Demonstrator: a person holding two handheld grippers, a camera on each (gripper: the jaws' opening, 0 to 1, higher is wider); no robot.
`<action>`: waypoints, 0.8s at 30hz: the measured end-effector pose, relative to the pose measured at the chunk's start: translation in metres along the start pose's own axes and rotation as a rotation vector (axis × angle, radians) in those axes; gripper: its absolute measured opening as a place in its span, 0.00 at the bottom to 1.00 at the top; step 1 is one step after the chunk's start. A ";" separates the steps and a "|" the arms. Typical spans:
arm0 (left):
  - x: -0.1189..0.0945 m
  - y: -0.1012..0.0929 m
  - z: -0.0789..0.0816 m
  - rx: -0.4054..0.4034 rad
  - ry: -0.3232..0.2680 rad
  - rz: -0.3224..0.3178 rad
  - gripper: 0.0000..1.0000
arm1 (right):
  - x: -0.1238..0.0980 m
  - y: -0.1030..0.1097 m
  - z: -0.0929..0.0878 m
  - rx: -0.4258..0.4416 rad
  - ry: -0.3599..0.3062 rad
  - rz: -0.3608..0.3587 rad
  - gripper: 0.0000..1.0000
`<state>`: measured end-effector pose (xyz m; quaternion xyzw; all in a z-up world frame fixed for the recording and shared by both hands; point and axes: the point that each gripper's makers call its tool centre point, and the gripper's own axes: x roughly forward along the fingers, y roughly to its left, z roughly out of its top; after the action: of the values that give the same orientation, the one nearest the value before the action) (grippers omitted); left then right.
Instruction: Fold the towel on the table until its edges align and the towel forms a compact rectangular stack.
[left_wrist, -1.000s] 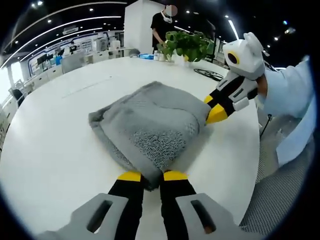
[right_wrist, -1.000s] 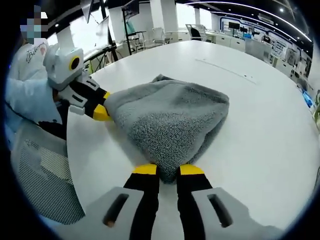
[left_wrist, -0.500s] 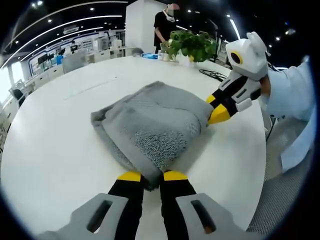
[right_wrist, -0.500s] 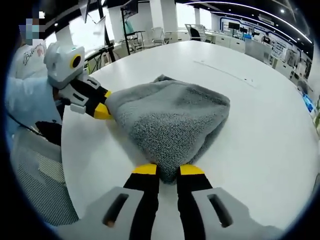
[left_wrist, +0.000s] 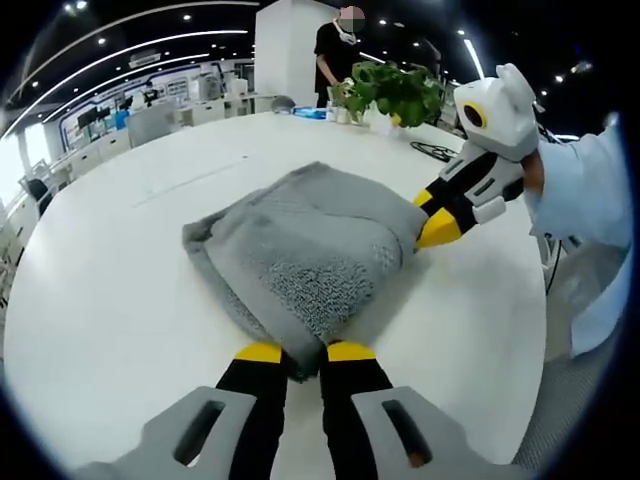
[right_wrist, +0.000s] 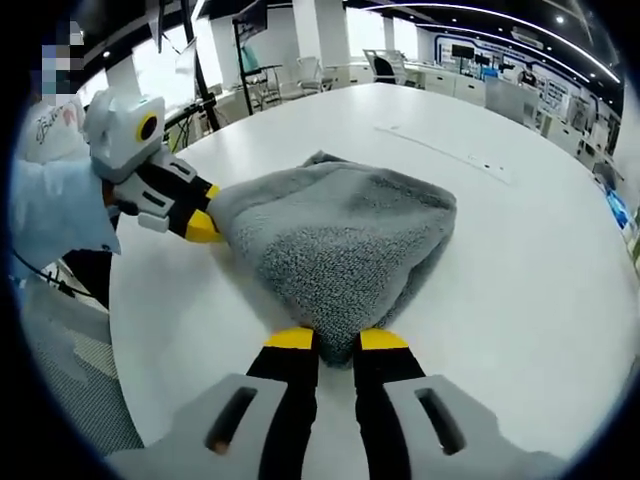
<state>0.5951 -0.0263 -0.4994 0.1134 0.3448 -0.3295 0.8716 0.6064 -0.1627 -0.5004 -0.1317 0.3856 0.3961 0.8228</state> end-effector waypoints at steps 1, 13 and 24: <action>0.000 0.000 0.000 0.002 0.000 0.000 0.12 | 0.000 0.001 0.000 0.001 0.000 0.000 0.11; -0.009 0.004 -0.001 -0.039 -0.016 0.008 0.27 | -0.009 0.001 0.001 -0.021 -0.005 -0.009 0.18; -0.042 0.000 0.010 -0.057 -0.083 0.039 0.48 | -0.029 0.003 0.007 -0.033 -0.045 -0.018 0.42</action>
<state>0.5773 -0.0101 -0.4641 0.0814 0.3152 -0.3070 0.8943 0.5962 -0.1729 -0.4744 -0.1398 0.3593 0.3981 0.8324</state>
